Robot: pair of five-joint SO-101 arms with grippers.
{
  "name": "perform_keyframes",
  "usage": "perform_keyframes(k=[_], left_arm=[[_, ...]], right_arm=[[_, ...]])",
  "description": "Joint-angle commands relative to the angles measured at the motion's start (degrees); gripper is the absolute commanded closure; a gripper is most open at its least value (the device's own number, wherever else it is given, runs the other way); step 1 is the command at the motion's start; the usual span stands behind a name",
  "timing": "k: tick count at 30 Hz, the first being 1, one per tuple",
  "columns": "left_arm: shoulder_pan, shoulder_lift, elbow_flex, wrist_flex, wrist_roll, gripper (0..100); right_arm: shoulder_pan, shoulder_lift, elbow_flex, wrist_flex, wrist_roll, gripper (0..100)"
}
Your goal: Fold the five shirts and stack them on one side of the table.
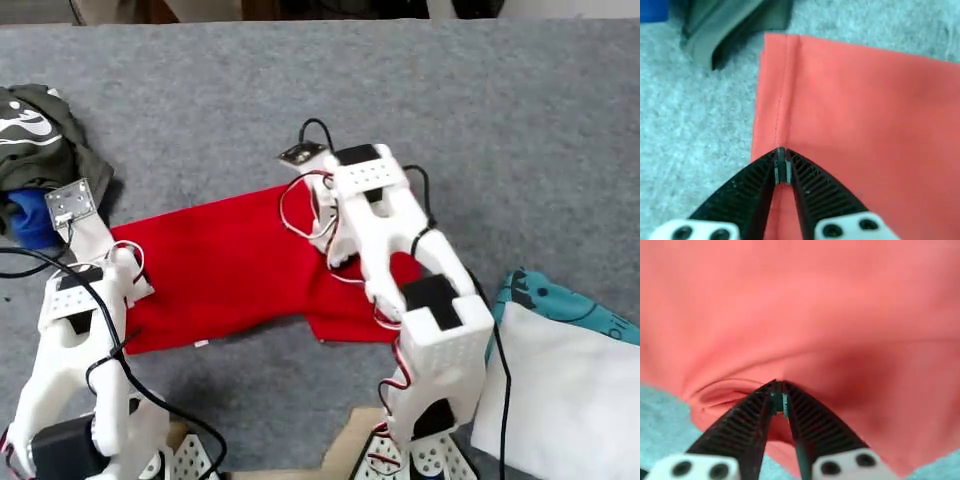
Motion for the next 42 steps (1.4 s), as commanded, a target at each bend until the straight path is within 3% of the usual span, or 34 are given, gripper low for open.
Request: perform_keyframes(k=[1,7,19,27,42], left_arm=[[-0.53,-1.54,-0.18,-0.79,-0.35,98],[-0.62,-1.54,-0.18,-0.79,-0.35,98],[-0.62,-1.45,-0.18,-0.79,-0.35,98],[-0.62,-1.45,-0.18,-0.79,-0.35,98],[-0.62,-1.19,-0.18,-0.79,-0.35,98]], right_arm=[[-1.71,-0.66,-2.15,2.02,-1.05,99.4],[-1.63,-5.05,0.13,3.96,-0.79,99.4],[-2.07,-16.84,18.33,0.35,-0.62,99.4],[-9.71,-21.67,31.87,-5.8,-1.14,99.4],[-10.59,-32.4,21.14,4.57,-2.2,99.4]])
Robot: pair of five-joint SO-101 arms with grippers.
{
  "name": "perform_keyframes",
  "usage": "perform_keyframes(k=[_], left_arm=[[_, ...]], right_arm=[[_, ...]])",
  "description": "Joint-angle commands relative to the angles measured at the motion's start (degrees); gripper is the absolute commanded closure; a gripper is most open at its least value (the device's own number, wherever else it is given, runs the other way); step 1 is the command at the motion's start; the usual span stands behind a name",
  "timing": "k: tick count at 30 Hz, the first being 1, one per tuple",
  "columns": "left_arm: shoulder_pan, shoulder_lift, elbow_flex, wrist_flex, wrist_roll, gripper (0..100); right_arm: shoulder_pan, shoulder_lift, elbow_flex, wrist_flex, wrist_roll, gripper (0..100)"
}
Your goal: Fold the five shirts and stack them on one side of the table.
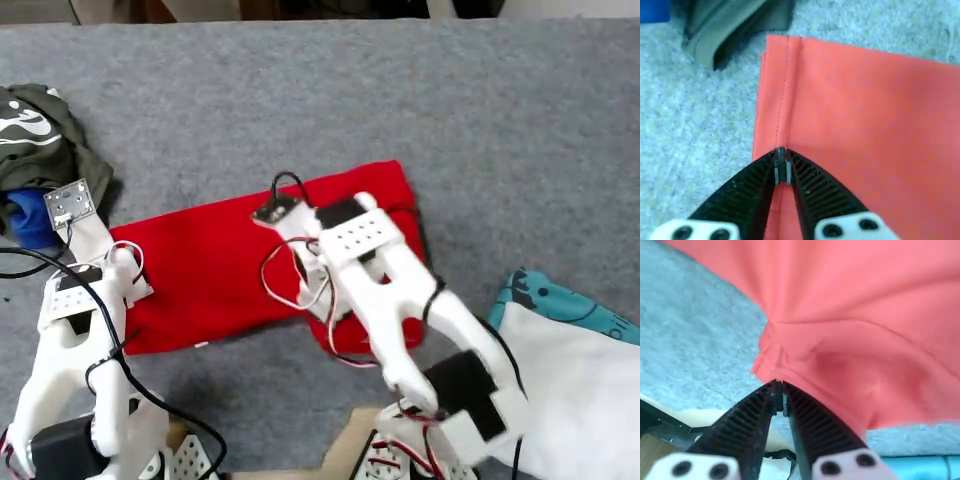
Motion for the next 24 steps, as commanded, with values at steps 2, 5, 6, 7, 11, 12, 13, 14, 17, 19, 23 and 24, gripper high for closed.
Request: perform_keyframes(k=[2,5,6,7,11,12,13,14,17,19,23,24], left_arm=[[-0.62,-1.19,-0.26,-0.79,-0.35,98],[-0.7,-1.19,-0.26,-0.79,-0.35,98],[-0.7,-1.19,-0.26,-0.79,-0.35,98],[-0.7,-1.19,-0.26,-0.79,-0.35,98],[-0.62,-1.19,-0.26,-0.79,-0.35,98],[-0.62,-1.19,-0.26,-0.79,-0.35,98],[-0.62,-1.19,-0.26,-0.79,-0.35,98],[-0.62,-1.19,-0.26,-0.79,-0.35,98],[-0.53,-1.1,-0.26,-0.79,-0.35,98],[-0.53,-1.1,-0.26,-0.79,-0.35,98],[-0.53,-1.1,-0.26,-0.79,-0.35,98],[-0.53,-1.1,-0.26,-0.79,-0.35,98]], right_arm=[[0.66,-4.0,-4.35,1.14,1.41,99.4],[5.93,-1.19,-3.38,-2.29,4.48,99.4],[8.57,0.22,-3.12,-3.25,5.19,99.4],[10.95,1.54,-3.03,-3.6,6.15,99.4],[16.57,4.09,-1.89,-1.05,10.11,99.4],[16.84,4.09,-0.75,-1.14,10.73,99.4],[16.84,4.09,0.48,-1.85,10.81,99.4],[16.66,4.09,2.07,-3.08,10.73,99.4],[16.04,4.09,6.29,-6.95,10.73,99.4],[15.78,4.09,8.31,-7.47,10.64,99.4],[16.04,4.09,9.8,-8.35,10.64,99.4],[16.04,4.09,9.45,-8.44,10.64,99.4]])
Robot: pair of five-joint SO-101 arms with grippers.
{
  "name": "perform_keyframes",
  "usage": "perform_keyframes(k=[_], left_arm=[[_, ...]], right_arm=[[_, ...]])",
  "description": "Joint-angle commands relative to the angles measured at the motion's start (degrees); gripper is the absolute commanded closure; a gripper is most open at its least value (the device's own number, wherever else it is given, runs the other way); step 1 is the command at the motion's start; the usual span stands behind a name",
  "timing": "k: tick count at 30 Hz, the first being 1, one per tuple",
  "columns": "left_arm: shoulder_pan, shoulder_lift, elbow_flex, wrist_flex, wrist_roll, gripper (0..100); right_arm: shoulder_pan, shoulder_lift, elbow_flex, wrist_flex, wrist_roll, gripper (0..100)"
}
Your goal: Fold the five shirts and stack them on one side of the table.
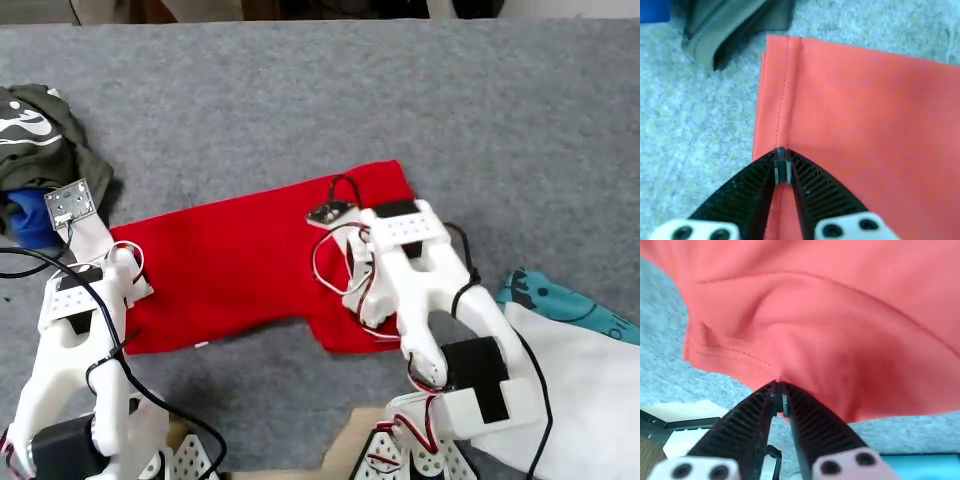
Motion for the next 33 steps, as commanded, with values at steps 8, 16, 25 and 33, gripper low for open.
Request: perform_keyframes(k=[8,16,25,33], left_arm=[[-0.35,-1.54,-1.05,-0.18,-0.35,98],[1.23,-1.27,-16.35,17.76,0.09,98],[14.51,-1.01,-12.48,17.67,0.09,98],[13.01,-1.01,-2.29,2.81,0.18,98]], right_arm=[[1.63,-0.31,-19.21,10.99,0.26,99.4],[4.44,6.64,-51.3,17.41,0.26,99.4],[4.7,33.71,-71.08,16.88,0.26,99.4],[5.93,59.3,-95.6,14.59,0.53,99.4]])
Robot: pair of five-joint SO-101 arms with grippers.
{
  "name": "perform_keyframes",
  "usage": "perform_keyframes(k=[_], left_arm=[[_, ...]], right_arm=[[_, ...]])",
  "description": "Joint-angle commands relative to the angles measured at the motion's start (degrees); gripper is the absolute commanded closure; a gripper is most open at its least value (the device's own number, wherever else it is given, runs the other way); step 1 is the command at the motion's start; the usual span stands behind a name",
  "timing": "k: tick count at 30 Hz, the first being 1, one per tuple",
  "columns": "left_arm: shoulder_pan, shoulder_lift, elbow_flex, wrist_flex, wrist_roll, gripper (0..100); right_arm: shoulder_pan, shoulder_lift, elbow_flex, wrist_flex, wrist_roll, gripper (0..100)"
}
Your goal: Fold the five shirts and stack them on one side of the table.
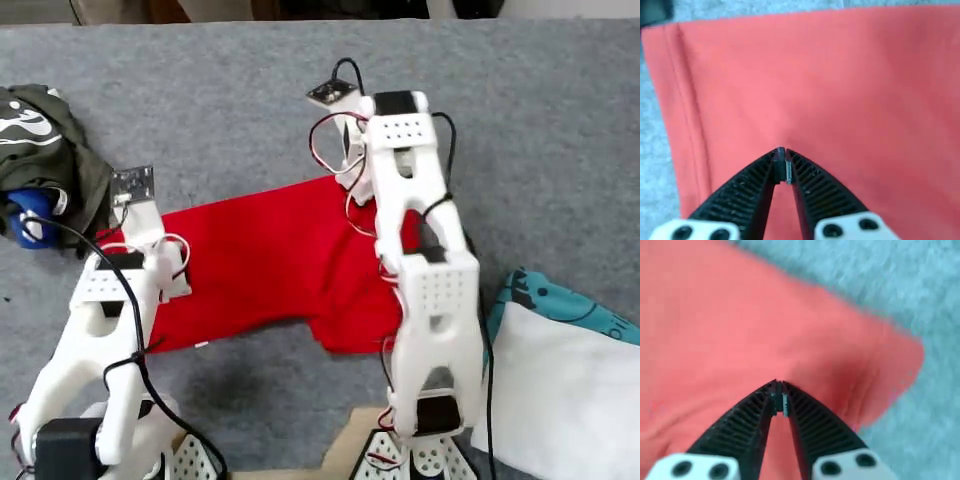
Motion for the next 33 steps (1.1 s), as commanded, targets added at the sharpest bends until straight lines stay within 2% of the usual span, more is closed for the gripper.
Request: perform_keyframes(k=[1,11,14,22,28,33], left_arm=[[-1.76,-1.01,1.49,-5.1,0.18,98],[-2.2,-0.92,2.81,-8.53,0.26,98],[-2.2,-0.92,2.9,-8.62,0.26,98],[-2.9,-0.92,1.67,-8.79,1.85,98],[-10.29,-0.84,-3.78,-8.97,2.46,98],[-15.65,4.18,-7.21,-11.6,2.2,98]], right_arm=[[1.27,9.27,-14.99,-0.79,0.35,99.4],[0.92,26.59,-50.68,-0.7,0.44,99.4],[0.84,25.45,-49.63,0.09,0.44,99.4],[-0.4,18.15,-50.42,10.55,0.53,99.4],[0.48,8.13,-48.66,10.64,0.44,99.4],[0.4,-3.82,-34.51,10.55,0.44,99.4]])
